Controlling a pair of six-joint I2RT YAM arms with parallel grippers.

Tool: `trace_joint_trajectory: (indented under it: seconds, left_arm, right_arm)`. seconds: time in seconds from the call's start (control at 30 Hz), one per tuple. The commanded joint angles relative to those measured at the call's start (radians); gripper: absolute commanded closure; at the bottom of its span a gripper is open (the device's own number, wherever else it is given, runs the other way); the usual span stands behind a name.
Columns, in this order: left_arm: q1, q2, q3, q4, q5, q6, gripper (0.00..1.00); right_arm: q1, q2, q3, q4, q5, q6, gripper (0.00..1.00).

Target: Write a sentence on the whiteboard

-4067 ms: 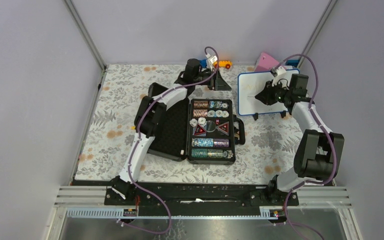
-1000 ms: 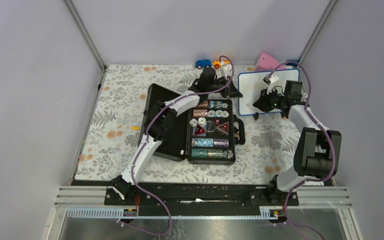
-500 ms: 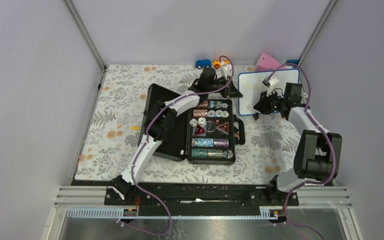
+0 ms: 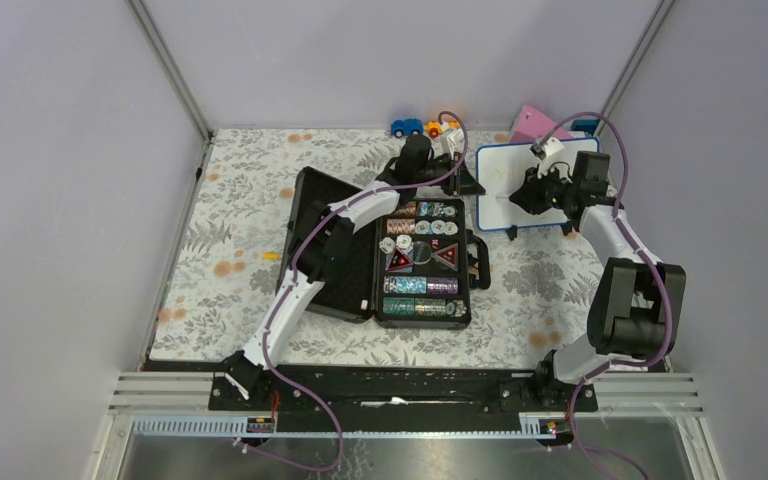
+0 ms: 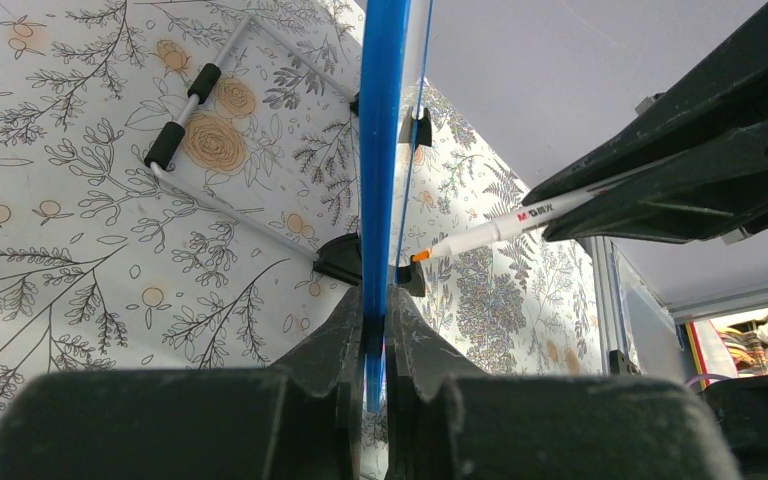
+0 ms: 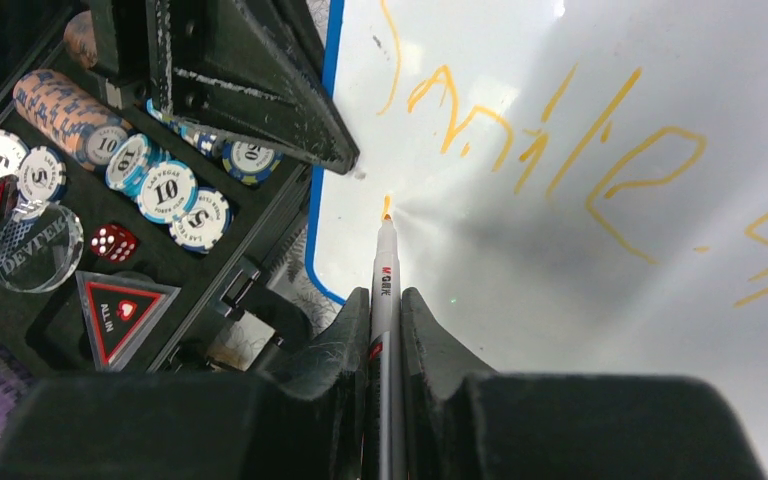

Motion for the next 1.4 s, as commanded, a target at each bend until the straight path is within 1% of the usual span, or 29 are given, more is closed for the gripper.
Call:
trace_joint_trajectory:
  seconds: [0.0,0.33,0.63,1.1,1.37]
  left_arm:
    - [0.017,-0.020,0.024,0.028,-0.014,0.000,1.00]
    - [0.017,-0.021,0.025,0.026,-0.013,0.001,1.00]
    - [0.017,-0.023,0.022,0.026,-0.013,0.002,1.00]
    - [0.018,-0.023,0.021,0.026,-0.009,0.002,1.00]
    - [0.020,-0.023,0.024,0.028,-0.011,0.001,1.00]
  right_arm:
    - [0.006,0.026,0.056,0.034,-0.018,0.024,1.00]
    - [0.007,0.048,0.069,0.026,-0.039,0.024,1.00]
    - [0.009,0.031,0.070,0.018,-0.050,0.024,1.00]
    - [0.013,0.085,0.074,0.024,-0.015,0.013,1.00]
    - [0.013,0.076,0.045,0.025,-0.003,0.002,1.00]
